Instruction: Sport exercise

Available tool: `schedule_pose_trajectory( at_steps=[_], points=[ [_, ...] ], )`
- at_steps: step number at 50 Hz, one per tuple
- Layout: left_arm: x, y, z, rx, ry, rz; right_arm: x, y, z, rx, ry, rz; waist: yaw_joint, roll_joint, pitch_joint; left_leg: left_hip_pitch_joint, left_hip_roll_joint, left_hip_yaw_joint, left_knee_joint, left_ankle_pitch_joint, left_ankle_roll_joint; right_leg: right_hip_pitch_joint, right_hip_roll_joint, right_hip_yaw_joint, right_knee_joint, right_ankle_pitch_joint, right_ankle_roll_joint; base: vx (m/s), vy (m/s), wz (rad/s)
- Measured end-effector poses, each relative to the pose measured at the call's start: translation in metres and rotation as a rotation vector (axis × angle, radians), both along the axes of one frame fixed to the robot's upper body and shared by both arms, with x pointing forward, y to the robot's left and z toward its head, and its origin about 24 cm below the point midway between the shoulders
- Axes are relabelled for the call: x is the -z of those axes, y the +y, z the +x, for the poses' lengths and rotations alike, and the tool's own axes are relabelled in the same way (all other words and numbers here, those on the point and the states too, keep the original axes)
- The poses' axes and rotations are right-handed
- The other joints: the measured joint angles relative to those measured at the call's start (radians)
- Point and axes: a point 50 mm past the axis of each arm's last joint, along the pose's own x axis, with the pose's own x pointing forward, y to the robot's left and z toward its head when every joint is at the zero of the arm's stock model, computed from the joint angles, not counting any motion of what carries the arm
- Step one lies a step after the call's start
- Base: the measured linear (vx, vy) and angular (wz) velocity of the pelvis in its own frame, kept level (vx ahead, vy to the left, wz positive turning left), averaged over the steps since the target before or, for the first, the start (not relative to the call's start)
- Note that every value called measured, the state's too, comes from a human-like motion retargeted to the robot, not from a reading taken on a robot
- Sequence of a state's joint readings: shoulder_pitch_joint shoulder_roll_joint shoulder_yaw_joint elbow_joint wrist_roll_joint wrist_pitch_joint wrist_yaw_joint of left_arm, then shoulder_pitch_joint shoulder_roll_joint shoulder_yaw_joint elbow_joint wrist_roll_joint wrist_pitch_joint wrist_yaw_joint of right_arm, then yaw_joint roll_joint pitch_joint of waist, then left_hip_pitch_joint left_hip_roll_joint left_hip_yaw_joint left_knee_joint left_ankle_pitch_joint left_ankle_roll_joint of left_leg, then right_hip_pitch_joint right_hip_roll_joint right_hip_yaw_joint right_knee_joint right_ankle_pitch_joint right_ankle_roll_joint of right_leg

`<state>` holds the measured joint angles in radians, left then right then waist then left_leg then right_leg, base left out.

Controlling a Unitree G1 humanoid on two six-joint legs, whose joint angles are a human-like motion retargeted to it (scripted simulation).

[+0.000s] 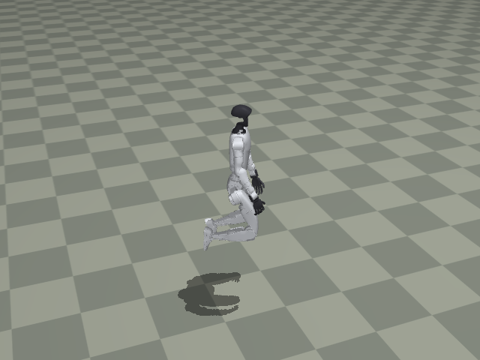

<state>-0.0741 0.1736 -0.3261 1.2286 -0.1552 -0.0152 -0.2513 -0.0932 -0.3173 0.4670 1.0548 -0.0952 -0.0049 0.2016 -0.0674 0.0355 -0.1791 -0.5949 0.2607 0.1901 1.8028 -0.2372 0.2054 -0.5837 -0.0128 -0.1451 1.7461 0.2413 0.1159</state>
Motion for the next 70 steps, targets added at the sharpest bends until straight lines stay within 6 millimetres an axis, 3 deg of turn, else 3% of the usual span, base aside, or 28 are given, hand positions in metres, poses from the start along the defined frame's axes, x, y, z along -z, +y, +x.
schedule_pose_trajectory(
  at_steps=[2,4,6,7,8,10,12,14,17,20,23,27,32,38,43,47,50,53,58,60,62,65,66,68,70],
  points=[
    [0.011,-0.007,-0.046,0.054,0.129,-0.026,0.020,-0.002,-0.062,0.017,0.183,-0.014,0.003,0.003,0.000,0.007,-0.101,0.022,-0.268,0.011,-0.061,0.013,-0.034,0.025,-0.270,-0.119,-0.013,0.07,0.15,0.10],
    [0.014,-0.006,-0.076,0.097,0.178,-0.012,0.027,-0.008,-0.112,0.081,0.297,-0.022,0.030,0.011,-0.017,0.023,-0.173,0.009,-0.610,0.095,-0.150,0.023,-0.029,0.036,-0.616,-0.140,0.003,-0.04,0.05,-0.29],
    [0.013,0.008,-0.092,0.162,0.187,0.037,0.026,-0.021,-0.142,0.119,0.364,-0.049,0.054,0.013,-0.050,0.020,-0.211,-0.005,-0.881,0.210,-0.216,0.006,-0.027,0.038,-0.856,-0.127,0.023,-0.16,0.01,-0.27],
    [0.011,0.018,-0.097,0.197,0.189,0.066,0.024,-0.028,-0.151,0.128,0.383,-0.068,0.061,0.011,-0.059,0.012,-0.224,-0.009,-0.950,0.220,-0.226,-0.010,-0.029,0.039,-0.908,-0.164,0.020,-0.25,0.00,-0.12],
    [0.009,0.029,-0.101,0.231,0.190,0.100,0.022,-0.035,-0.155,0.134,0.385,-0.089,0.063,0.010,-0.054,-0.002,-0.229,-0.012,-0.944,0.143,-0.213,-0.030,-0.031,0.040,-0.895,-0.270,0.000,-0.28,0.00,-0.09],
    [0.003,0.058,-0.103,0.286,0.185,0.183,0.018,-0.049,-0.145,0.136,0.334,-0.122,0.069,0.000,-0.023,-0.038,-0.238,-0.014,-0.840,-0.207,-0.137,-0.078,-0.040,0.035,-0.770,-0.668,-0.079,-0.33,0.01,-0.07],
    [-0.005,0.085,-0.100,0.295,0.177,0.281,0.013,-0.060,-0.114,0.089,0.226,-0.169,0.087,-0.009,0.049,-0.128,-0.229,0.003,-0.637,-0.542,-0.025,-0.166,-0.064,0.015,-0.557,-1.029,-0.176,-0.47,0.01,-0.10],
    [-0.013,0.108,-0.082,0.248,0.131,0.378,-0.001,-0.070,-0.056,0.020,0.045,-0.238,0.101,-0.014,0.109,-0.294,-0.208,0.016,-0.485,-0.635,0.045,-0.331,-0.087,0.006,-0.403,-1.114,-0.237,-0.64,-0.04,-0.05],
    [-0.020,0.118,-0.042,0.071,0.007,0.445,-0.039,-0.072,0.038,-0.022,-0.276,-0.311,0.108,-0.011,0.122,-0.489,-0.161,0.018,-0.359,-0.635,0.056,-0.537,-0.100,0.008,-0.259,-1.114,-0.280,-0.42,-0.10,0.01],
    [-0.027,0.096,0.013,-0.110,-0.193,0.415,-0.094,-0.056,0.118,-0.027,-0.608,-0.317,0.077,0.006,0.146,-0.471,-0.191,0.040,-0.430,-0.635,0.056,-0.543,-0.115,0.026,-0.272,-1.114,-0.247,-0.05,0.01,0.03],
    [-0.035,0.066,0.051,-0.157,-0.343,0.350,-0.126,-0.037,0.151,-0.037,-0.793,-0.276,0.050,0.009,0.184,-0.322,-0.248,0.066,-0.583,-0.635,0.056,-0.430,-0.116,0.051,-0.361,-1.087,-0.176,0.12,0.09,-0.23],
    [-0.048,0.032,0.085,-0.136,-0.473,0.263,-0.143,-0.021,0.165,-0.032,-0.882,-0.214,0.057,0.020,0.185,-0.195,-0.249,0.076,-0.705,-0.609,0.030,-0.335,-0.058,0.073,-0.490,-0.982,-0.110,0.09,0.04,-0.58],
    [-0.061,0.003,0.112,-0.105,-0.557,0.205,-0.143,-0.020,0.166,0.022,-0.885,-0.189,0.054,0.019,0.170,-0.163,-0.239,0.073,-0.695,-0.598,0.025,-0.296,-0.042,0.061,-0.537,-0.976,-0.112,0.02,-0.02,-0.13],
    [-0.054,-0.007,0.116,-0.150,-0.479,0.174,-0.121,-0.032,0.155,0.169,-0.774,-0.175,0.052,0.007,0.186,-0.176,-0.219,0.060,-0.577,-0.608,0.016,-0.293,-0.038,0.053,-0.462,-1.018,-0.135,0.05,-0.03,-0.13],
    [-0.026,0.003,0.071,-0.212,-0.278,0.138,-0.068,-0.041,0.102,0.266,-0.518,-0.124,0.069,-0.010,0.149,-0.087,-0.234,0.011,-0.686,-0.406,-0.090,-0.185,-0.005,0.082,-0.604,-0.847,-0.081,0.18,-0.01,-0.39],
    [-0.006,0.016,0.020,-0.246,-0.110,0.086,-0.029,-0.041,0.044,0.323,-0.280,-0.045,0.067,-0.032,0.075,0.015,-0.265,-0.020,-0.903,-0.169,-0.175,-0.075,0.005,0.130,-0.815,-0.532,0.010,0.25,0.01,-0.35],
    [0.001,0.026,-0.013,-0.238,-0.014,0.063,-0.012,-0.042,0.006,0.351,-0.139,-0.013,0.061,-0.035,0.016,0.073,-0.276,-0.030,-1.047,0.026,-0.226,-0.026,-0.001,0.148,-0.935,-0.304,0.054,0.21,0.01,-0.34],
    [0.004,0.036,-0.035,-0.203,0.044,0.079,-0.002,-0.045,-0.022,0.380,-0.054,-0.010,0.060,-0.037,-0.012,0.119,-0.297,-0.049,-1.100,0.087,-0.237,0.004,-0.009,0.150,-0.961,-0.239,0.061,0.13,0.01,-0.35],
    [0.004,0.047,-0.048,-0.137,0.069,0.127,0.004,-0.046,-0.040,0.425,-0.011,-0.018,0.046,-0.037,-0.020,0.164,-0.331,-0.079,-1.092,0.010,-0.201,0.034,-0.008,0.141,-0.925,-0.324,0.024,0.02,0.00,-0.33],
    [0.004,0.048,-0.048,-0.118,0.065,0.146,0.006,-0.043,-0.041,0.443,-0.017,-0.016,0.040,-0.040,-0.017,0.155,-0.345,-0.094,-1.035,-0.073,-0.180,0.030,-0.001,0.144,-0.871,-0.420,0.005,-0.07,-0.01,-0.29],
    [0.002,0.051,-0.040,-0.103,0.038,0.178,0.005,-0.040,-0.033,0.456,-0.046,-0.016,0.037,-0.044,-0.006,0.134,-0.358,-0.114,-0.935,-0.221,-0.141,0.016,0.011,0.144,-0.786,-0.589,-0.027,-0.10,-0.01,-0.26],
    [-0.005,0.056,-0.009,-0.099,-0.049,0.247,-0.002,-0.035,-0.004,0.450,-0.134,-0.035,0.039,-0.050,0.050,0.071,-0.360,-0.120,-0.721,-0.527,-0.062,-0.033,0.017,0.119,-0.594,-0.903,-0.101,-0.10,-0.02,-0.22],
    [-0.009,0.056,0.006,-0.113,-0.089,0.265,-0.007,-0.034,0.009,0.445,-0.173,-0.046,0.041,-0.051,0.074,0.045,-0.355,-0.113,-0.655,-0.584,-0.050,-0.055,0.006,0.100,-0.531,-0.963,-0.120,-0.10,-0.02,-0.17],
    [-0.018,0.052,0.035,-0.149,-0.172,0.270,-0.016,-0.031,0.033,0.443,-0.249,-0.056,0.037,-0.062,0.103,0.000,-0.363,-0.101,-0.588,-0.633,-0.031,-0.100,-0.018,0.087,-0.450,-1.030,-0.138,-0.07,-0.02,-0.05],
    [-0.029,0.047,0.061,-0.181,-0.266,0.250,-0.026,-0.028,0.052,0.448,-0.316,-0.042,0.044,-0.056,0.116,0.001,-0.355,-0.104,-0.600,-0.621,-0.044,-0.105,-0.003,0.092,-0.470,-0.998,-0.133,0.02,-0.01,-0.37]
  ],
)
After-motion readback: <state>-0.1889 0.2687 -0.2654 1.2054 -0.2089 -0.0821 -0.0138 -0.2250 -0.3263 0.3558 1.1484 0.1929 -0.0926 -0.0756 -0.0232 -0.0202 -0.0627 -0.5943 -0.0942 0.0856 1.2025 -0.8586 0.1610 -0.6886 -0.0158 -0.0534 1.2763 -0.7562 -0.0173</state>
